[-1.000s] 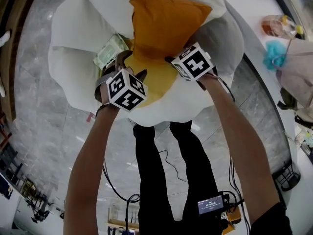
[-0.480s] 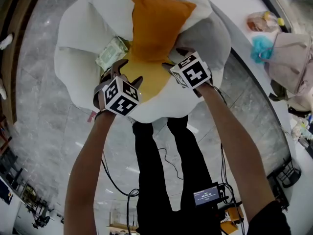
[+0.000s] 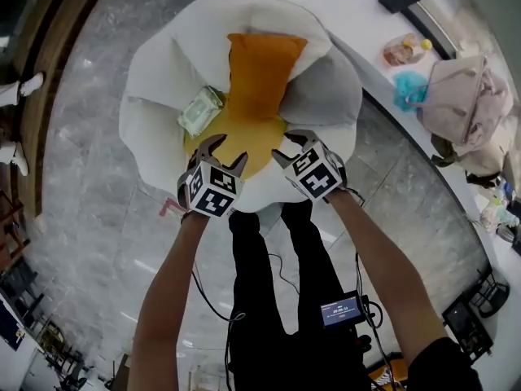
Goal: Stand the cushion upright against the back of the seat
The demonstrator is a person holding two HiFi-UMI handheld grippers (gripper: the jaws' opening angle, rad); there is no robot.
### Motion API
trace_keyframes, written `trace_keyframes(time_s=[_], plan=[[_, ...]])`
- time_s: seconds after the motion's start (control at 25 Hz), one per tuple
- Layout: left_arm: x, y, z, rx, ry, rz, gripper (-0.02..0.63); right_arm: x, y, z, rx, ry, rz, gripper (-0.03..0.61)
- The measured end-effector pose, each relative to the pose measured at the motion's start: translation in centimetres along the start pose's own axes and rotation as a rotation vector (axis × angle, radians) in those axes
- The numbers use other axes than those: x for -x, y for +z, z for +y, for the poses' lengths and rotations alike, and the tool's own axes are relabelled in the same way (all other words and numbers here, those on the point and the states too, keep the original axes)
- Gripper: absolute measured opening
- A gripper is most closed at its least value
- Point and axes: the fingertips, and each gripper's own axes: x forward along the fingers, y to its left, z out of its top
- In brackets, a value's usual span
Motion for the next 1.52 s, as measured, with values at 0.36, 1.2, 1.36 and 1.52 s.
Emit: trace_keyframes(time_s=[0.36, 1.2, 1.36, 1.52], plan=[[9.1, 5.4, -6.4, 0.114, -0.023, -0.133, 0.161, 10.3, 1.1, 6.8, 0.065, -0.016, -0.103, 0.092], [30.9, 17.2, -15.4, 0.187, 0.182, -0.392, 0.031, 35.2, 5.7, 12.7, 0.265, -0.042, -0.402, 0.017], [32.8, 17.7, -17.1, 0.166, 0.205, -0.399, 0.014, 36.8, 5.3, 12.9, 0.255, -0.029, -0.447, 0.017], [33.4, 18.1, -18.2, 0.187, 0.209, -0.433, 0.014, 38.0, 4.4, 13.0, 0.217, -0.022, -0.484, 0.017]])
